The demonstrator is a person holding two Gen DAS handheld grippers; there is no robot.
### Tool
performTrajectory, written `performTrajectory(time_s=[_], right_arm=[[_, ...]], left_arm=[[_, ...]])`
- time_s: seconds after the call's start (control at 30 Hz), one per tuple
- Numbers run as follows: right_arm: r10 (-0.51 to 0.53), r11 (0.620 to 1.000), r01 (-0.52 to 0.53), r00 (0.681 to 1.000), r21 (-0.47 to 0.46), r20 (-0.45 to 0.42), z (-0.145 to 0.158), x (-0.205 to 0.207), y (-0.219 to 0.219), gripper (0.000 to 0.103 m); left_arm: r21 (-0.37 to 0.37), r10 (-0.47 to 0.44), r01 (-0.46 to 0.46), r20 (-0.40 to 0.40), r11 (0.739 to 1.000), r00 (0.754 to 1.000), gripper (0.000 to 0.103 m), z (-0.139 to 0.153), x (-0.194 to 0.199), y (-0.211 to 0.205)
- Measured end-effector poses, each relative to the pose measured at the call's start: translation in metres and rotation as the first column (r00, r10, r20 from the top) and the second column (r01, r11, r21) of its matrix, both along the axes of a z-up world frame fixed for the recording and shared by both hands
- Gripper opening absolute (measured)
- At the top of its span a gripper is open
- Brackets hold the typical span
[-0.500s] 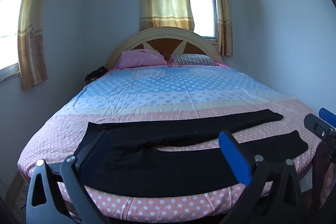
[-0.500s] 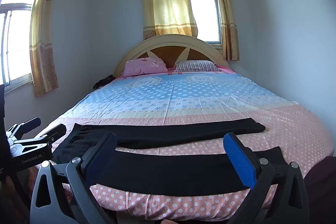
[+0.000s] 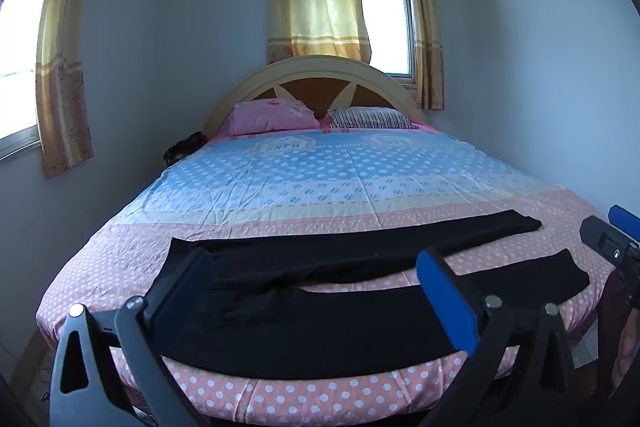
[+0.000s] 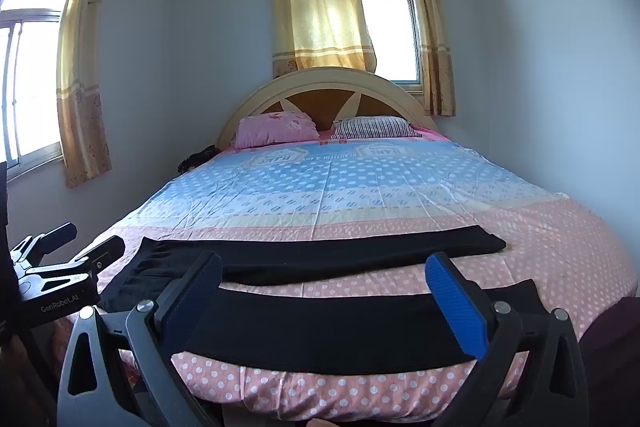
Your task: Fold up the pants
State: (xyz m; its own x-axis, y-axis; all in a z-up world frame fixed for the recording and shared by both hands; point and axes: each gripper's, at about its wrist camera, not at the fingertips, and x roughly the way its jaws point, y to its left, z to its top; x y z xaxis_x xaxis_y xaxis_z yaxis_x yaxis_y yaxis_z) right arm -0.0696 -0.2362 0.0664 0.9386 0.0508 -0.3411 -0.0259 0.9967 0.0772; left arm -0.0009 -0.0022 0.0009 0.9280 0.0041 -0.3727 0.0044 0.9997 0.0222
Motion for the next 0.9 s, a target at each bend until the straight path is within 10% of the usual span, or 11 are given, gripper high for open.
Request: performTrajectory(time_s=[0.9], right_arm=[[0.004, 1.000, -0.004, 1.000, -0.004, -0.009, -0.0013, 0.0021, -0.0005, 0.102]], left_arm=[[-0.012, 0.017, -0.017, 0.002, 1.000, 1.000, 0.103, 0.0000, 0.0009, 0.0062]])
